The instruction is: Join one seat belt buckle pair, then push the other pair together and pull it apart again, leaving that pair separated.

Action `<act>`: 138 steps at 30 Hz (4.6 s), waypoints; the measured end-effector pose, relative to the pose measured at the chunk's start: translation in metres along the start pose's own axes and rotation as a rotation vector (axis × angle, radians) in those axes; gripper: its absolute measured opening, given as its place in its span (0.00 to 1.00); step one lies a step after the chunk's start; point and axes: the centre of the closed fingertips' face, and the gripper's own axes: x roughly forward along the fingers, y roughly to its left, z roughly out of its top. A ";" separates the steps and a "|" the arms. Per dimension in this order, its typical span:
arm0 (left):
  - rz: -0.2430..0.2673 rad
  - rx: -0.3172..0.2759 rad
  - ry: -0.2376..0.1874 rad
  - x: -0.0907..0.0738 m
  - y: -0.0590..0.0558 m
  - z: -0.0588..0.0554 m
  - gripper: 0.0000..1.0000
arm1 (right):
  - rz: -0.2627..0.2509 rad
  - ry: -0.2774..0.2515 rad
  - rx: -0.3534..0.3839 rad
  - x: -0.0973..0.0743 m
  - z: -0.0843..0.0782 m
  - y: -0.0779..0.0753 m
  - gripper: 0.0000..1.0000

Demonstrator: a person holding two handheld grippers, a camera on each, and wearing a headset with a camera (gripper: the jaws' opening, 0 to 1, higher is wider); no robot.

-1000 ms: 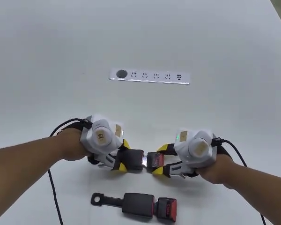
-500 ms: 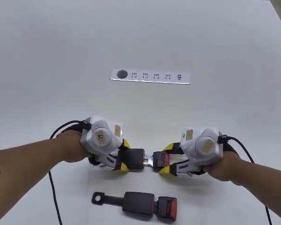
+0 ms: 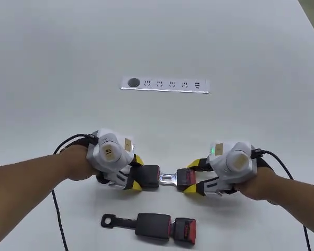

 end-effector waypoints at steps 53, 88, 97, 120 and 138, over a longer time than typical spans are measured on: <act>0.006 0.009 0.008 0.000 -0.002 0.001 0.35 | -0.043 0.017 0.040 -0.059 -0.063 -0.009 0.33; 0.325 -0.343 -0.151 -0.052 0.018 0.012 0.91 | -0.537 -0.198 0.373 -0.108 -0.027 -0.036 0.80; 0.478 -0.546 -0.271 -0.082 0.016 0.012 0.92 | -0.670 -0.309 0.487 -0.134 -0.010 -0.030 0.81; 0.651 -0.723 -0.429 -0.152 -0.047 -0.035 1.00 | -0.762 -0.360 0.468 -0.146 0.009 0.031 0.89; 0.704 -0.772 -0.505 -0.189 -0.094 -0.072 1.00 | -0.804 -0.356 0.519 -0.141 -0.005 0.080 0.91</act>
